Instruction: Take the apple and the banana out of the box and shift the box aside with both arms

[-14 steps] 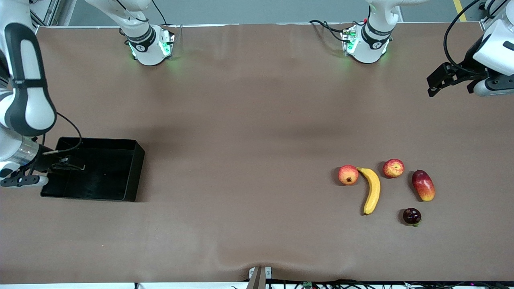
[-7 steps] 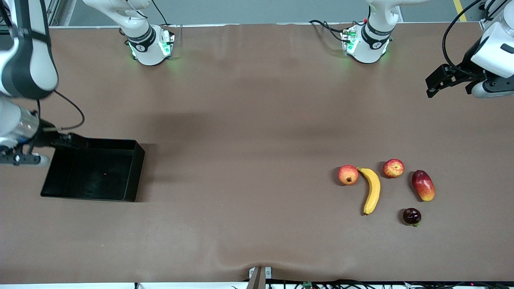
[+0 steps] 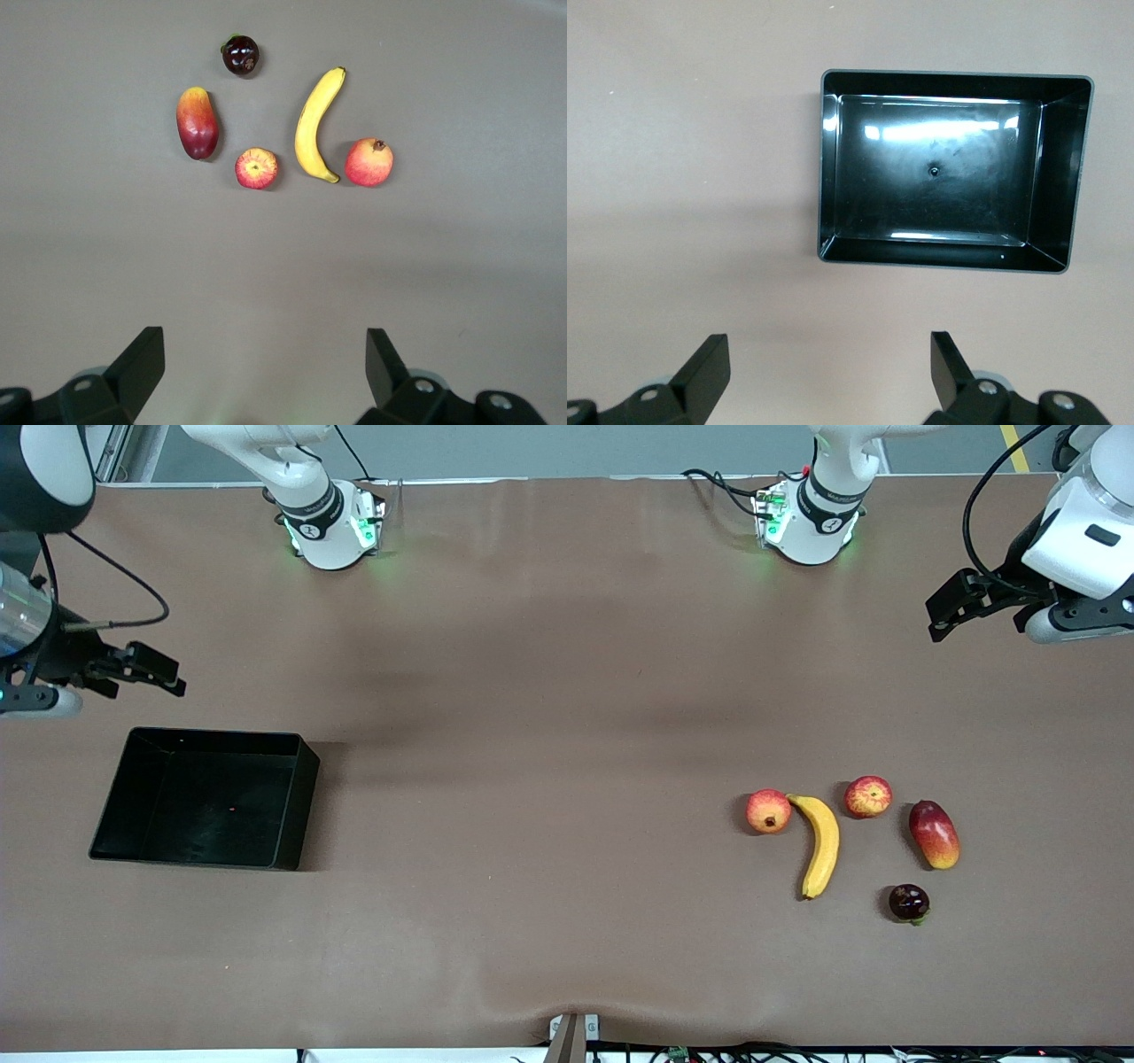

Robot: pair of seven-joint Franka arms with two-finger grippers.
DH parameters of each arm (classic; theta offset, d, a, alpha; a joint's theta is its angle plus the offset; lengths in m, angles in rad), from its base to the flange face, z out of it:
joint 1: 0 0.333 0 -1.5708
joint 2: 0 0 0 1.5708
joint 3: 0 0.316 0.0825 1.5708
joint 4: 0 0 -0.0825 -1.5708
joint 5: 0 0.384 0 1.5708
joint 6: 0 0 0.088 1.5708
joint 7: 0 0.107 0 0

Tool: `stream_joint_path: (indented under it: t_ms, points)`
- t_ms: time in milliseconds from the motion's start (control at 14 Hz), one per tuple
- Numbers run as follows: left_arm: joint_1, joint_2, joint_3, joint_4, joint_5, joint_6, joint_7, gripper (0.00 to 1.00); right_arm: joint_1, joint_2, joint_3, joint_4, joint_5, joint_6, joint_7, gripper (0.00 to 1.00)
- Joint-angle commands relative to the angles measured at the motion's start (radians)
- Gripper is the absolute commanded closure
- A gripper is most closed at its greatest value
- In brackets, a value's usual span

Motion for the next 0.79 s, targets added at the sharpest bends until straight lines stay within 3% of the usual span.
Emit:
stream_joint_path:
  t_ms: [0, 214, 714]
  points:
    - [0.009, 0.0, -0.003, 0.009, -0.011, 0.007, -0.01, 0.0, 0.008, -0.008, 0.001, 0.072, -0.02, -0.077, 0.064, 0.0]
    - [0.009, 0.008, 0.002, 0.026, -0.006, 0.007, -0.01, 0.0, 0.007, -0.019, 0.003, 0.101, -0.019, -0.182, 0.179, 0.0]
    - [0.011, 0.013, 0.008, 0.037, -0.006, 0.0, 0.0, 0.0, 0.008, -0.045, 0.004, 0.103, -0.019, -0.174, 0.168, 0.0]
